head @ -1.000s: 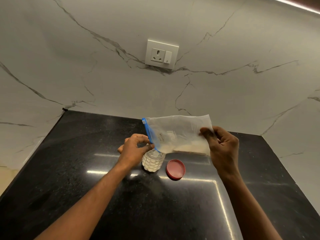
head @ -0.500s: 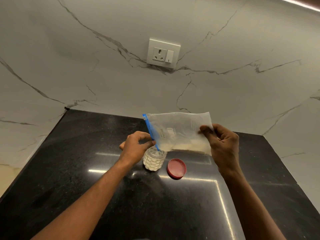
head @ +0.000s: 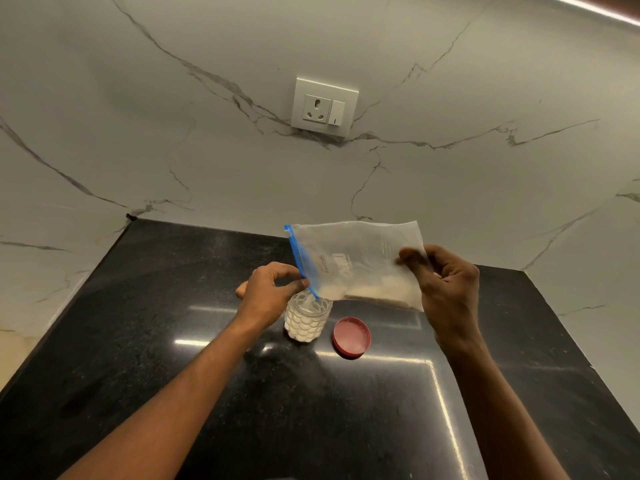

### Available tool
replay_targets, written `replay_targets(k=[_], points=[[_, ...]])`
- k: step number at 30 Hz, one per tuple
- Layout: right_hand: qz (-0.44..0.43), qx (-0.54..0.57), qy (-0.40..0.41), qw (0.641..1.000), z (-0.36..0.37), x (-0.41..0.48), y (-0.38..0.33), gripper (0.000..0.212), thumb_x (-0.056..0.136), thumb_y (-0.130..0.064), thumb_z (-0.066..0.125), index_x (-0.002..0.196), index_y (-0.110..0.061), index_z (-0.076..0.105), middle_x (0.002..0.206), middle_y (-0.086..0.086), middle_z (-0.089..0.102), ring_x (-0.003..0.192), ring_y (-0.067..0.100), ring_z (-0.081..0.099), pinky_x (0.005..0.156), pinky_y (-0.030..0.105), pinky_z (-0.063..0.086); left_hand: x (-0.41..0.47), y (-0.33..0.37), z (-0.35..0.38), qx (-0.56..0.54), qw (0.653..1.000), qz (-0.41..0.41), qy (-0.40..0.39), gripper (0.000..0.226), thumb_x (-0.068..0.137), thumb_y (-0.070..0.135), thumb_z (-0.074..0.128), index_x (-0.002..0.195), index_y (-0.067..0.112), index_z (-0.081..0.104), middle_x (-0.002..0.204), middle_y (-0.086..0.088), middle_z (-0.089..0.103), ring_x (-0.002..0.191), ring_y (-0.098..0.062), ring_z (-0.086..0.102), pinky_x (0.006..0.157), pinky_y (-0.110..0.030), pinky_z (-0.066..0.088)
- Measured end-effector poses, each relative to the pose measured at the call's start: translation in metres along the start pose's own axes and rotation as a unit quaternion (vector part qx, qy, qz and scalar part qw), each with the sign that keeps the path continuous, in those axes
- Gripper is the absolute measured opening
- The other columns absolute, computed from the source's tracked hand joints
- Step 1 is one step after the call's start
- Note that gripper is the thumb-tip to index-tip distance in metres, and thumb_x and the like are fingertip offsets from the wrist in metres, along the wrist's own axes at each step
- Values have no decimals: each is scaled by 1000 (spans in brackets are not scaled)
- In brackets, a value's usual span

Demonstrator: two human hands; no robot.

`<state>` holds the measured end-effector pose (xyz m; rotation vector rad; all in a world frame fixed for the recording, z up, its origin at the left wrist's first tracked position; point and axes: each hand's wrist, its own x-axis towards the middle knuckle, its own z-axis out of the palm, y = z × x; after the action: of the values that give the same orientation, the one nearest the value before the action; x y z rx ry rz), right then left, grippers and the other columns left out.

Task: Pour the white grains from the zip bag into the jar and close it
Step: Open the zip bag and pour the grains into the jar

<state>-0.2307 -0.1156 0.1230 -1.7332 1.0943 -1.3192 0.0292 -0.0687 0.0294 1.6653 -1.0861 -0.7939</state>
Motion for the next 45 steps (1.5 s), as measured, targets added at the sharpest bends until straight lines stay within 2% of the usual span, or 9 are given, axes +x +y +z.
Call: replay_targets(k=[4, 8, 12, 15, 20, 28, 35, 39, 45], points=[[-6, -16, -2, 1000, 2, 2, -3, 10, 98, -21, 74, 97, -13, 80, 91, -6, 80, 82, 13, 76, 69, 29, 63, -2, 0, 0, -8, 1000, -2, -6, 13, 92, 30, 81, 106, 29, 80, 114, 15, 74, 115, -11, 66, 114, -62, 41], [-14, -22, 9, 1000, 2, 2, -6, 4, 94, -24, 78, 90, -26, 78, 88, -5, 79, 79, 18, 77, 66, 41, 66, -3, 0, 0, -5, 1000, -6, -11, 13, 92, 33, 81, 105, 31, 80, 116, 15, 74, 118, -13, 65, 114, -63, 40], [-6, -35, -6, 999, 6, 4, -3, 7, 98, -22, 73, 95, -17, 77, 88, 1, 79, 79, 23, 78, 67, 58, 64, -4, 0, -1, -18, 1000, -11, -23, 9, 95, 35, 77, 104, 38, 77, 110, 17, 76, 116, -11, 67, 114, -64, 41], [-14, -52, -23, 998, 7, 7, -1, 9, 101, -20, 69, 98, -21, 78, 88, 1, 80, 82, 30, 76, 72, 63, 60, -4, 1, -2, -23, 999, -8, -37, 8, 97, 34, 75, 103, 39, 75, 109, 17, 76, 116, -9, 68, 115, -64, 41], [-38, -76, -16, 996, 7, 13, -3, 12, 93, -23, 78, 96, -11, 79, 86, 3, 78, 81, 28, 75, 69, 56, 62, -4, -1, -2, -47, 996, -19, -73, 17, 94, 35, 79, 111, 36, 78, 108, 18, 81, 110, -5, 74, 115, -60, 45], [-47, -99, -10, 994, 4, 21, -5, 11, 100, -24, 71, 93, -19, 78, 84, 1, 77, 71, 17, 70, 60, 44, 59, -2, -1, -3, -92, 986, -41, -133, 23, 95, 22, 71, 117, 30, 74, 122, 8, 78, 121, -14, 70, 115, -57, 49], [-43, -97, -21, 994, 7, 23, -8, 12, 99, -28, 70, 97, -19, 78, 87, -3, 77, 75, 15, 73, 64, 37, 62, 0, -1, -2, -80, 989, -28, -118, 17, 95, 23, 76, 105, 37, 72, 125, 15, 64, 116, -8, 64, 114, -54, 49], [-49, -92, -32, 994, 9, 23, -10, 10, 99, -26, 70, 97, -19, 77, 87, -7, 77, 76, 12, 73, 63, 25, 60, 2, -4, -5, -86, 986, -46, -133, 17, 95, 25, 75, 108, 36, 75, 120, 13, 76, 122, -13, 68, 118, -59, 44], [-50, -93, -38, 994, 11, 26, -13, 11, 100, -26, 70, 96, -20, 78, 84, -7, 78, 77, 11, 73, 66, 25, 61, 1, -5, -4, -105, 983, -42, -142, 22, 96, 21, 70, 110, 37, 74, 119, 11, 78, 117, -9, 71, 115, -55, 49]])
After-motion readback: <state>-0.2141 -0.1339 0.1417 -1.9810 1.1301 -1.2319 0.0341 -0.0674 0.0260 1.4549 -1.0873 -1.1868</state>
